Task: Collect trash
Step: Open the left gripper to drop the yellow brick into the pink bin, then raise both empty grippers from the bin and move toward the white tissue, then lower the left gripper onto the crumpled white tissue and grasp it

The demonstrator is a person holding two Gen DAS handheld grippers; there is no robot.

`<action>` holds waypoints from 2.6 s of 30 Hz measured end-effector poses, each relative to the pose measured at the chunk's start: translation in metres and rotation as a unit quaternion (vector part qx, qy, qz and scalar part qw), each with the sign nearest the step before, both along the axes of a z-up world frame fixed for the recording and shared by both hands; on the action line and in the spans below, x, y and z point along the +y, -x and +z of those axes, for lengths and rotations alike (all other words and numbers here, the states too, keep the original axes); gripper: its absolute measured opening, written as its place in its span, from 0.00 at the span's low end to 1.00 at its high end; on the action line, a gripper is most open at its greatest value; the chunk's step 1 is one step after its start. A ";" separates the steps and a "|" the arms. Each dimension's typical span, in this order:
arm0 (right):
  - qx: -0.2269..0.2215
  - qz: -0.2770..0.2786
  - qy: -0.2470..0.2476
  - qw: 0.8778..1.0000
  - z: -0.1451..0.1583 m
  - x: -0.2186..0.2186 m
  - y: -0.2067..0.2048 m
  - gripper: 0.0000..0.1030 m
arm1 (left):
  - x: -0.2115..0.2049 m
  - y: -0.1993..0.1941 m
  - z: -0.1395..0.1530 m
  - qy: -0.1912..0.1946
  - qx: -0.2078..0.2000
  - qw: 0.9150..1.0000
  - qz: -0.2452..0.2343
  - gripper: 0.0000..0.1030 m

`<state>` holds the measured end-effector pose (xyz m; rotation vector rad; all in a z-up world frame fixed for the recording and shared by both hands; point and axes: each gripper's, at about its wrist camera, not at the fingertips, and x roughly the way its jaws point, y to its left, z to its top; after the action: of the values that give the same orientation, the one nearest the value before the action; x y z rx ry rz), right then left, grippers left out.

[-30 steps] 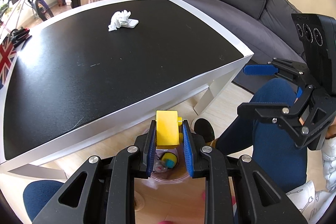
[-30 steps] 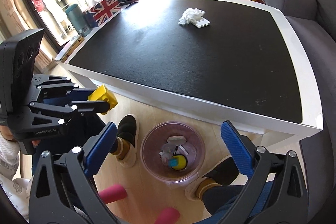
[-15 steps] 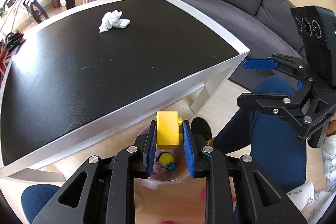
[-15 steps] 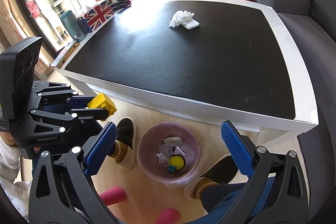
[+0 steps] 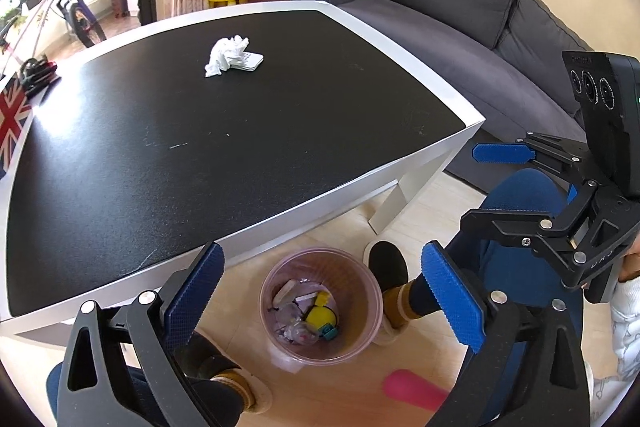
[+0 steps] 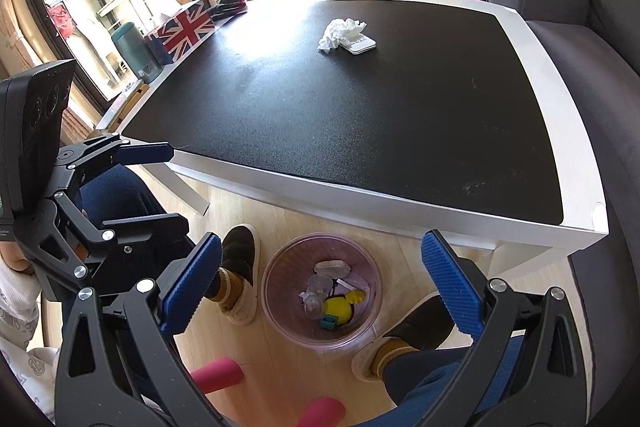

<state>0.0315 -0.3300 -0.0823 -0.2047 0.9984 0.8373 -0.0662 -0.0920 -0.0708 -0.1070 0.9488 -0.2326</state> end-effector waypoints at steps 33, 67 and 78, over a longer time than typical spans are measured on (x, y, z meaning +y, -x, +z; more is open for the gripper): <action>-0.035 -0.001 -0.021 0.999 0.050 0.026 -0.050 0.95 | 0.039 -0.030 0.055 -0.004 -0.040 0.999 0.026 0.92; -0.028 0.015 0.016 0.999 0.038 0.076 -0.133 0.95 | 0.085 -0.185 0.028 -0.006 0.007 1.000 0.028 0.92; -0.009 0.011 0.025 1.000 0.019 0.079 -0.149 0.95 | 0.086 -0.229 0.004 -0.008 0.026 0.999 0.030 0.92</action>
<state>0.1809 -0.2509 -0.0632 -0.2653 1.0027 0.8295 0.1630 -0.0057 -0.0671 -0.1270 0.9983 -0.1668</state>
